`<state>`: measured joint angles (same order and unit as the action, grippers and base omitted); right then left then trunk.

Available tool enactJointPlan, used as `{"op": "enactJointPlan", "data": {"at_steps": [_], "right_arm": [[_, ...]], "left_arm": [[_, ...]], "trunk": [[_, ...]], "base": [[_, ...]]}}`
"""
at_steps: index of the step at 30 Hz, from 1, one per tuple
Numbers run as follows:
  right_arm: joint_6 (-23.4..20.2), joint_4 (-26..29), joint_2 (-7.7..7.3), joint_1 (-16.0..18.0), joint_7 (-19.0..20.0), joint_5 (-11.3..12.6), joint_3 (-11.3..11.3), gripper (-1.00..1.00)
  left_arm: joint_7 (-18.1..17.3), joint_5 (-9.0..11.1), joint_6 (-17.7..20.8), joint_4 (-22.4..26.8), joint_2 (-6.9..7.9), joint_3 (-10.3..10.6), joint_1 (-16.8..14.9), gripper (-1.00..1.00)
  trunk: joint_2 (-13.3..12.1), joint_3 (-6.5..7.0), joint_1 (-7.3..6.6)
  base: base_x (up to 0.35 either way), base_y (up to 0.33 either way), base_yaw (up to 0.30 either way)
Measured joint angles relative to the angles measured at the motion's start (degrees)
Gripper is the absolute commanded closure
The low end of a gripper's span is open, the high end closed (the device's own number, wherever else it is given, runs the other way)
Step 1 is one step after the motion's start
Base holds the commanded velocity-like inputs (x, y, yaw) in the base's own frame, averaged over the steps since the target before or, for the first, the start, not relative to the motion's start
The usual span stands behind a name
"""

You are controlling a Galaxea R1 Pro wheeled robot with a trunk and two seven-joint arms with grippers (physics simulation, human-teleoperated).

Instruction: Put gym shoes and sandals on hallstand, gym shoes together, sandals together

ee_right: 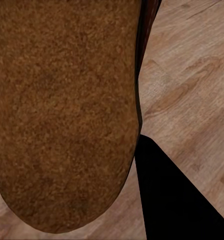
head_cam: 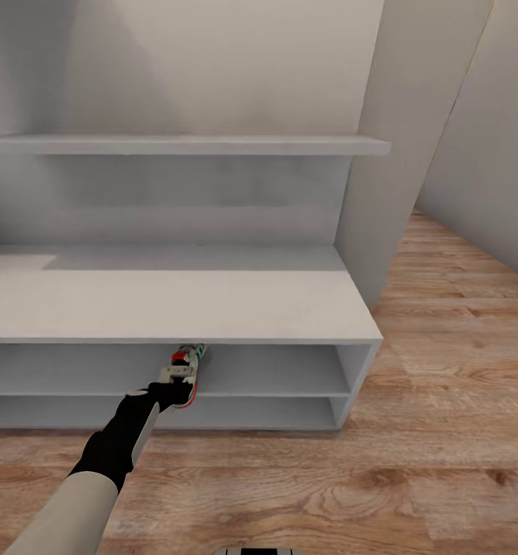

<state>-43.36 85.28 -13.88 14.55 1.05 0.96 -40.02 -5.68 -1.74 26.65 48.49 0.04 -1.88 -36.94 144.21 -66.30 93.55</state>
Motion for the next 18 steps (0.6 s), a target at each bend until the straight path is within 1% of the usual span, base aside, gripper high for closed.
{"op": "enactJointPlan", "data": {"at_steps": [4, 6, 12, 18], "right_arm": [[-0.01, 0.01, 0.0, 0.0, -0.01, 0.0, 0.0, 1.0], [-0.02, 0.02, 0.0, 0.0, -0.03, -0.01, 0.0, 1.0], [-0.02, 0.02, 0.0, 0.0, 0.01, 0.0, 0.0, 1.0], [0.0, 0.0, 0.0, 0.0, 0.0, 0.0, -0.02, 1.0]], "left_arm": [[0.01, -0.01, -0.7, -0.42, 0.01, 0.01, -0.01, 1.0], [0.03, -0.24, -0.82, -0.41, 0.02, 0.0, -0.01, 1.0], [0.0, 0.19, -0.87, 0.06, 0.01, 0.05, 0.0, 1.0], [-0.03, 0.34, -0.8, 0.09, 0.0, 0.05, 0.0, 1.0]], "trunk": [[0.0, 0.0, -0.11], [0.0, 0.0, -0.15], [0.0, 0.0, -0.02], [0.0, 0.0, 0.0]], "base": [[0.073, -0.058, 0.0], [0.191, -0.175, 0.0], [0.216, -0.198, 0.0], [0.051, -0.044, 0.0]]}}
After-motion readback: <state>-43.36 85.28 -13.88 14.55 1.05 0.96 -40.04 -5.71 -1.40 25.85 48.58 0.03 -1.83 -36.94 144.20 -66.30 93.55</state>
